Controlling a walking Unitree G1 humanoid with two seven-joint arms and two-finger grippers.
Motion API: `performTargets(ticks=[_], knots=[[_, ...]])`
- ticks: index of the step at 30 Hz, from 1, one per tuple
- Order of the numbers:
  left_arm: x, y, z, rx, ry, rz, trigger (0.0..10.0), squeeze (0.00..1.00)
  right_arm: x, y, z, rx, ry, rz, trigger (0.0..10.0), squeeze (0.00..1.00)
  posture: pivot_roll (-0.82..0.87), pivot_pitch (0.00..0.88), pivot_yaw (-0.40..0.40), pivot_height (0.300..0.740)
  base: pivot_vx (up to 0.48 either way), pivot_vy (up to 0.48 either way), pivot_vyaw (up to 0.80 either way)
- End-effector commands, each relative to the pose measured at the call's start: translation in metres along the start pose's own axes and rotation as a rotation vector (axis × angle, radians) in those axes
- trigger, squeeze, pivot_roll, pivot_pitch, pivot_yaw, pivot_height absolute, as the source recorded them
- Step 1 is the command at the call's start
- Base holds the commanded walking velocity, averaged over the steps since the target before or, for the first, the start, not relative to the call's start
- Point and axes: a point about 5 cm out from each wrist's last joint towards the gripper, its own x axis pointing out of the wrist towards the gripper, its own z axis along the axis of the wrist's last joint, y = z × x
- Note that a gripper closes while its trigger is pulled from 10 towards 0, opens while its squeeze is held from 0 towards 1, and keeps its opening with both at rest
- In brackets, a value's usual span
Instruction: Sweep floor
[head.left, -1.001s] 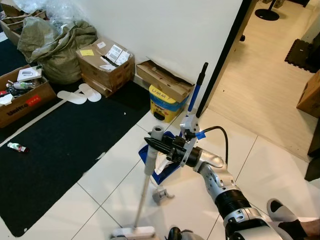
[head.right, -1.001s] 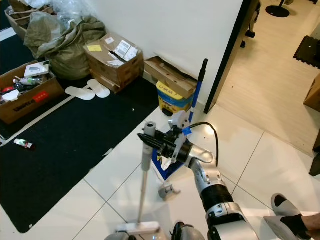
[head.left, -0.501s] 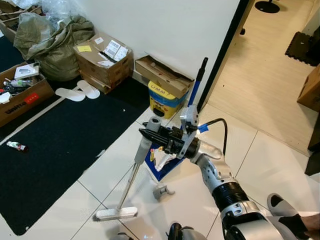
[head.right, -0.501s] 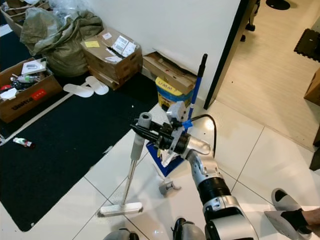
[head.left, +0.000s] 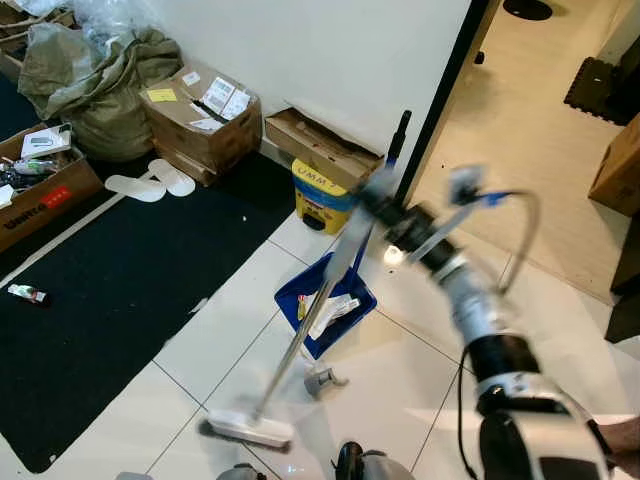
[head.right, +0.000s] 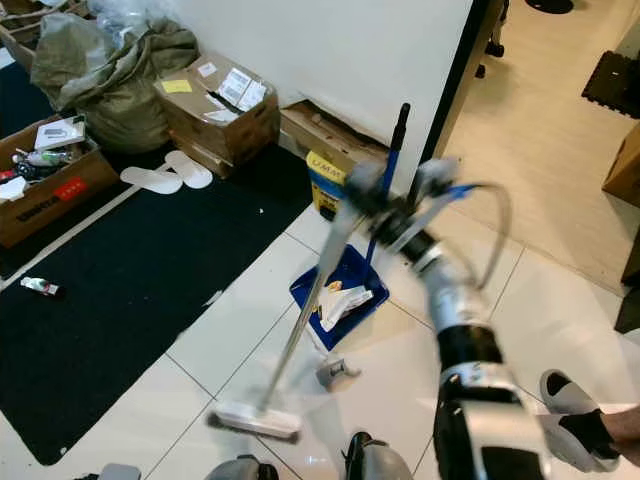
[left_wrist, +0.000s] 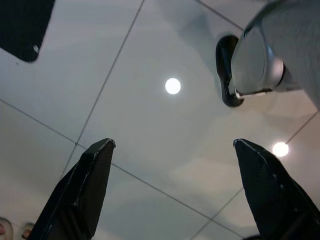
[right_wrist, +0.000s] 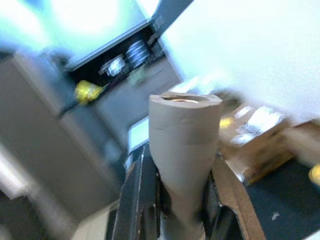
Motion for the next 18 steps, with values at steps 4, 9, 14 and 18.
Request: performTargets(ticks=[4,9,14,18], knots=[[-0.004,-0.002,-0.014,-0.008,0.064,0.0,10.0,0.0,-0.012,-0.019,0.019,-0.047,-0.043,-0.159,10.0,0.0,0.06,0.187,-0.028,0.74,0.0,0.0,0.0],[-0.001,-0.004,-0.009,-0.015,0.063,-0.002,10.0,0.0,-0.031,-0.04,0.026,-0.185,0.048,-0.365,10.0,0.0,0.04,0.161,-0.025,0.74,0.0,0.0,0.0],[0.004,-0.009,0.001,-0.02,0.055,-0.013,10.0,0.0,-0.061,-0.062,0.04,-0.319,0.158,-0.591,10.0,0.0,0.01,0.111,-0.02,0.74,0.0,0.0,0.0],[0.008,-0.012,0.009,-0.02,0.047,-0.021,10.0,0.0,-0.073,-0.069,0.052,-0.326,0.167,-0.678,10.0,0.0,0.0,0.087,-0.018,0.74,0.0,0.0,0.0]])
